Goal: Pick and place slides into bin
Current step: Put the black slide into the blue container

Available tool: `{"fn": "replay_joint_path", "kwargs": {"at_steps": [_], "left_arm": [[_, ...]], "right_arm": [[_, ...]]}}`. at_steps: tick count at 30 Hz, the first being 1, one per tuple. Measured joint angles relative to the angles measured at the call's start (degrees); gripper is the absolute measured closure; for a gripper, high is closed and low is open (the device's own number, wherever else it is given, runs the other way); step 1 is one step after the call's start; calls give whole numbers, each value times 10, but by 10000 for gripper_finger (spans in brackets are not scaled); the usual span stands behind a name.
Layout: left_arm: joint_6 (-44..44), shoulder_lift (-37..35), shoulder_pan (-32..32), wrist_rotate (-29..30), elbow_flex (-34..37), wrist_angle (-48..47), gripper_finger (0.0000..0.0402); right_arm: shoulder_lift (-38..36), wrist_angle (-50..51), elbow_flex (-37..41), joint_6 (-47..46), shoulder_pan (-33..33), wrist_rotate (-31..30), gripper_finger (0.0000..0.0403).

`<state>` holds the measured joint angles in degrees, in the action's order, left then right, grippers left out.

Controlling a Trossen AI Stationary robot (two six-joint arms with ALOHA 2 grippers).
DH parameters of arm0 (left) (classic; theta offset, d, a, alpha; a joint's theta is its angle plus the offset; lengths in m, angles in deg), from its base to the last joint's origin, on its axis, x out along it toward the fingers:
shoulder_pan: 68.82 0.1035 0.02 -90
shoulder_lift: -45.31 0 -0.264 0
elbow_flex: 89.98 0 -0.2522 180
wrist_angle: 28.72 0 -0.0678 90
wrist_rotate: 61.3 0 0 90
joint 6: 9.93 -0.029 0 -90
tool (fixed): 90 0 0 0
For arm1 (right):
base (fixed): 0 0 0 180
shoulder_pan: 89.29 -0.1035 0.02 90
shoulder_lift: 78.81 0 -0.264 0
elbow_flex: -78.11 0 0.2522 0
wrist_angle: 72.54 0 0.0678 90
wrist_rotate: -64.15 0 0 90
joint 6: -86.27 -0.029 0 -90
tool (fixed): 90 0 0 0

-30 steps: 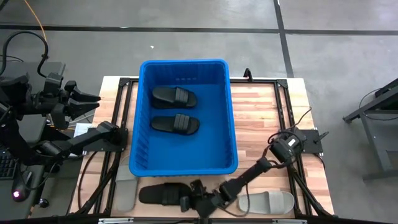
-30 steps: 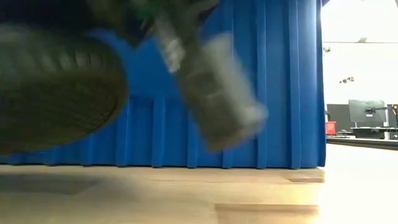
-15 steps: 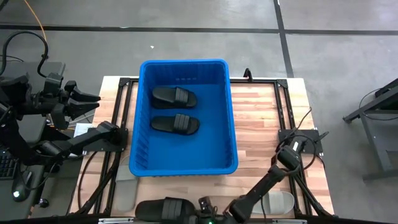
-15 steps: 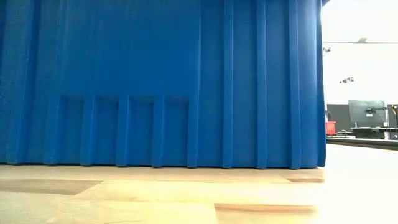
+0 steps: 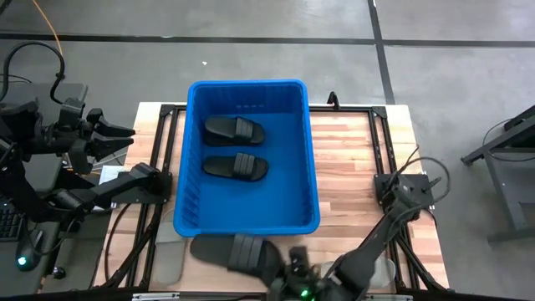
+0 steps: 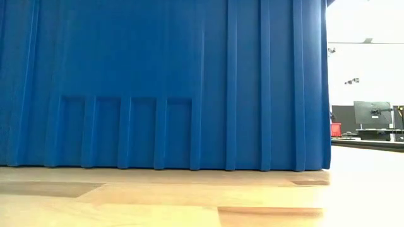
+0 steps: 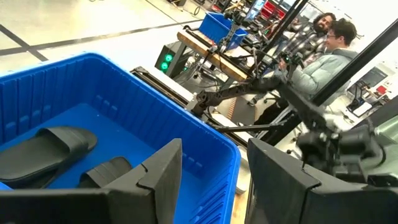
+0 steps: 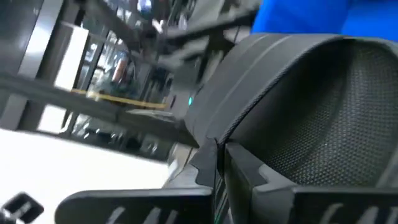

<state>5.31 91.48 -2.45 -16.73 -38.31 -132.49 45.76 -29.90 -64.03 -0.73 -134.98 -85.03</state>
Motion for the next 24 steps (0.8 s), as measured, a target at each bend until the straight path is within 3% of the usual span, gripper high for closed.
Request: {"fn": "replay_joint_path", "kwargs": {"at_steps": [3,13,19,24], "left_arm": [[0,0,0,0,0,0,229],[-4,0,0,0,0,0,229],[-4,0,0,-3,0,0,229],[-4,0,0,-5,0,0,229]], "right_arm": [[-37,64,0,-5,12,1,403],[-112,107,1,138,134,159,403],[-132,207,1,130,223,197,403],[-132,251,1,150,301,276,403]]}}
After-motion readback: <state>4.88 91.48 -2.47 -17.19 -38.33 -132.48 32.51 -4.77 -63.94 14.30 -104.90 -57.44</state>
